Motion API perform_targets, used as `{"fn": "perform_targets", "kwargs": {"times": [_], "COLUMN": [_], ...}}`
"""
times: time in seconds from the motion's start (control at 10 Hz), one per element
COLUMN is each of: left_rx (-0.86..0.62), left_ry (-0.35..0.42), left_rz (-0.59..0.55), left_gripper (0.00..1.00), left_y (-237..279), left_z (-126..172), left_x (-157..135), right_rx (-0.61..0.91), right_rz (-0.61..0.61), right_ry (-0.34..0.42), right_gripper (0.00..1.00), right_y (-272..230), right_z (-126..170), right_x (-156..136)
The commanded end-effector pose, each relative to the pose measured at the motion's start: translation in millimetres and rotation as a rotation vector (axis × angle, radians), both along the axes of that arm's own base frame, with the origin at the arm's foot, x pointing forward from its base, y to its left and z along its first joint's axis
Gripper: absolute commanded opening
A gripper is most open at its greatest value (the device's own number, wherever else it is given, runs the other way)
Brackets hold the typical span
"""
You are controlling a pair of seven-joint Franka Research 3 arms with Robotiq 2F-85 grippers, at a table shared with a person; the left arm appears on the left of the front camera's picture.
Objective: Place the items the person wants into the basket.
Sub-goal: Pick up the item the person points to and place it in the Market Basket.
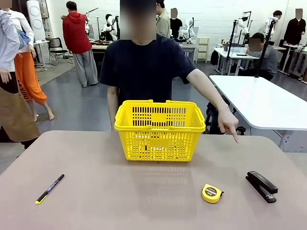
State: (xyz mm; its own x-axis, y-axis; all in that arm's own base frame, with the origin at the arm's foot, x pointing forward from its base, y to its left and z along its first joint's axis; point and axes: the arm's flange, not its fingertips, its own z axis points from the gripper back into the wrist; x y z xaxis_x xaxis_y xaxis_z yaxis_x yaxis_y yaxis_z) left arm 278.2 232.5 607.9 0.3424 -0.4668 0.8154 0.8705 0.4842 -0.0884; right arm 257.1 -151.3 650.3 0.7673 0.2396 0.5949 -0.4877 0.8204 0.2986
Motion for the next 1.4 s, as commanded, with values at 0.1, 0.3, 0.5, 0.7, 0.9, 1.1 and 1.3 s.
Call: {"fn": "perform_targets", "kwargs": {"times": [0.1,0.3,0.5,0.7,0.9,1.1,1.3], "left_rx": [-0.004,-0.004,-0.004,-0.004,-0.004,-0.004,-0.004], "left_ry": [-0.02,-0.02,-0.02,-0.02,-0.02,-0.02,-0.02], "left_rz": [-0.017,-0.017,-0.017,-0.017,-0.017,-0.017,-0.017], "left_gripper": [1.0,1.0,1.0,1.0,1.0,1.0,1.0], "left_y": [2,2,2,2,2,2,2], "left_z": [0,0,0,0,0,0,0], "left_x": [-1,-1,-1,-1,-1,-1,-1], "right_rx": [-0.225,-0.362,-0.451,-0.467,-0.487,-0.551,-0.575], "right_rz": [-0.168,-0.217,-0.264,-0.222,-0.194,-0.187,-0.197], "right_ry": [0.31,0.423,0.484,0.519,0.538,0.478,0.402], "right_gripper": [1.0,1.0,1.0,1.0,1.0,1.0,1.0], "right_y": [71,102,120,122,131,141,153], "right_z": [-7,-59,-108,-153,-199,-236,-259], "right_x": [81,128,175,195,212,202,201]}}
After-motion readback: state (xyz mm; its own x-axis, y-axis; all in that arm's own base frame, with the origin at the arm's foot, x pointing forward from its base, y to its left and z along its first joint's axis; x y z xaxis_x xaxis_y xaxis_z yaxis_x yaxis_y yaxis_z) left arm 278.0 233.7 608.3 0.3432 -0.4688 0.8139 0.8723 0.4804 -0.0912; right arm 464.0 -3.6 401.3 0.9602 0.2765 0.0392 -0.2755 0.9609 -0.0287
